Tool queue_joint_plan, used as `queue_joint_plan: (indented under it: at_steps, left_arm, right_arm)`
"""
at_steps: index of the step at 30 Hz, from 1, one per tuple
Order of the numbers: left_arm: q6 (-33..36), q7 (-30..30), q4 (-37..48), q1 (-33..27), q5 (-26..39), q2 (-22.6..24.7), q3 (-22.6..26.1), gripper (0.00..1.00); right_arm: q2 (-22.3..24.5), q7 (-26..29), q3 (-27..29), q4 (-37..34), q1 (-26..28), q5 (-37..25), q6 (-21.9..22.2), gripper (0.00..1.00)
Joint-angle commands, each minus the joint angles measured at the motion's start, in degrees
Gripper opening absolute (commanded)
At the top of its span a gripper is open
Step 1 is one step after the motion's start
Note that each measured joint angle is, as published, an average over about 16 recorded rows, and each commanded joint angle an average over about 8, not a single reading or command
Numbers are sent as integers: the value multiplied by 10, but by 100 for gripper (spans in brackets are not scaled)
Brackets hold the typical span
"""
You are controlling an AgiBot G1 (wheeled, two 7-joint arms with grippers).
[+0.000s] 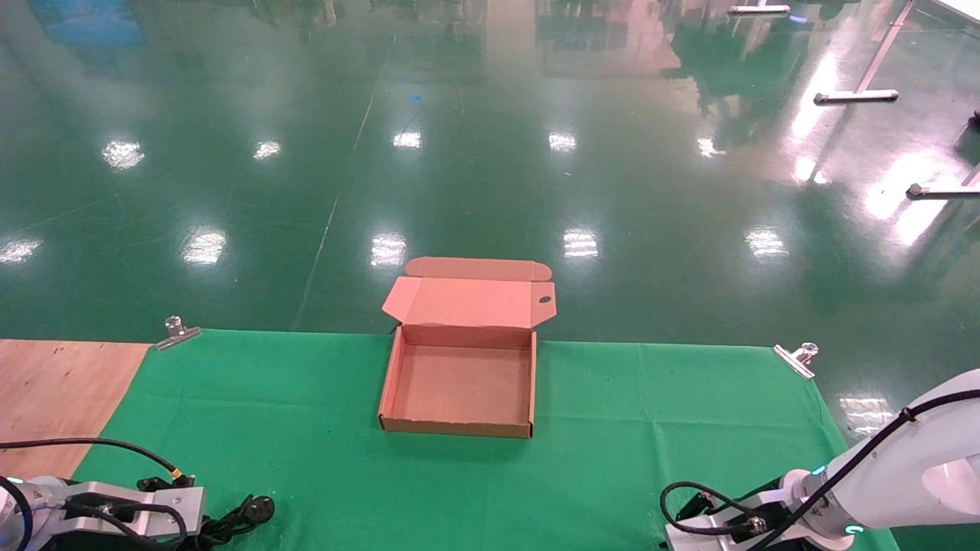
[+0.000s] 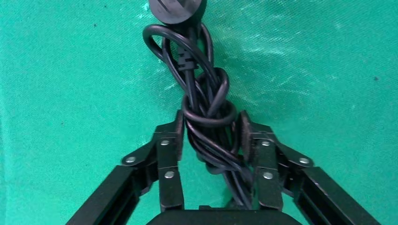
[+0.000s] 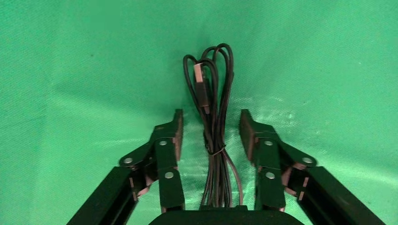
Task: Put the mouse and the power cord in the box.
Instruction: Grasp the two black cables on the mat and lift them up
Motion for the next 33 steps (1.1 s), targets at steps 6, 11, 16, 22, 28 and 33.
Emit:
queue_joint_plan:
  at_steps: [6, 11, 16, 22, 28, 33]
  left_arm:
    - [4, 7, 5, -9, 0, 2, 0, 0]
    - [16, 14, -1, -25, 2, 0, 2, 0]
    - [38, 20, -20, -48, 3, -3, 2, 0]
    - [80, 18, -63, -77, -3, -4, 0, 0]
    - [134, -4, -147, -108, -13, 1, -3, 0]
    - [152, -37, -226, -129, -17, 16, -5, 0]
  right_arm:
    - [0, -3, 0, -4, 1, 0, -1, 0]
    - [4, -5, 1, -5, 9, 2, -12, 0]
    - [11, -10, 5, 0, 31, 7, -34, 0]
    - [25, -14, 12, 10, 81, 17, -73, 0]
    - [31, -6, 16, 31, 149, 23, -116, 0]
    - [18, 14, 15, 53, 198, 20, -134, 0]
